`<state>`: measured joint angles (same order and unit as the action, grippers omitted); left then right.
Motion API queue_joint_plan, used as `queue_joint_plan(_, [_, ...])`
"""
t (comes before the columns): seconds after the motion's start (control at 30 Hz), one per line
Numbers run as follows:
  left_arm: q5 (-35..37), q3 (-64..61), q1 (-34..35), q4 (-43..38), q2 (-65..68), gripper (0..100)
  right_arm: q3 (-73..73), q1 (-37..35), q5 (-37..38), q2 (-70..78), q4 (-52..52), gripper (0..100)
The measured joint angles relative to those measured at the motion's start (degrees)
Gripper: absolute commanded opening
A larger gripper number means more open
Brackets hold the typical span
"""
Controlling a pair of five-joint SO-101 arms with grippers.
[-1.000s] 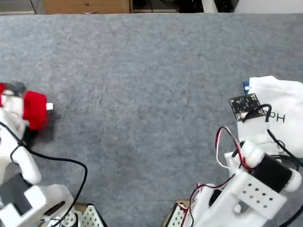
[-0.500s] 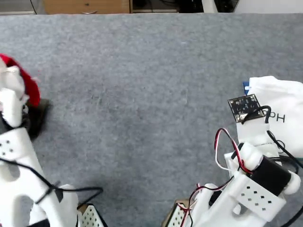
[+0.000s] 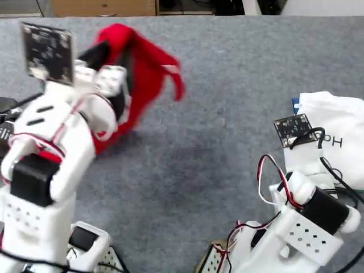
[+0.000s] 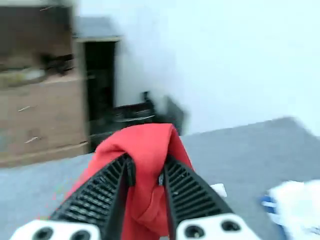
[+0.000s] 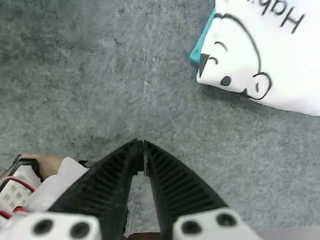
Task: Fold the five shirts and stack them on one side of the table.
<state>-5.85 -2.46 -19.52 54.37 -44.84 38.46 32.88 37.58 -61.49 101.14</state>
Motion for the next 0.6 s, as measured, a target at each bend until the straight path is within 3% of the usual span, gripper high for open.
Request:
queue_joint_plan(0.1, [0.1,1.2,-6.5,0.0,0.0,2,0.4,0.0,0.0,0.0,0.0,0.2])
queue_joint_plan(0.27, [0.1,-0.4,-7.4,1.9,-0.2,2,0.4,0.0,0.0,0.0,0.0,0.2])
queue_joint_plan(0.47, [-0.2,-13.5,2.5,10.9,-0.5,2,0.4,0.0,0.0,0.0,0.0,0.2])
queue_joint_plan(0.6, [-6.4,-25.1,13.4,14.5,-0.5,2,0.4,-1.7,0.0,0.0,-0.7,0.2])
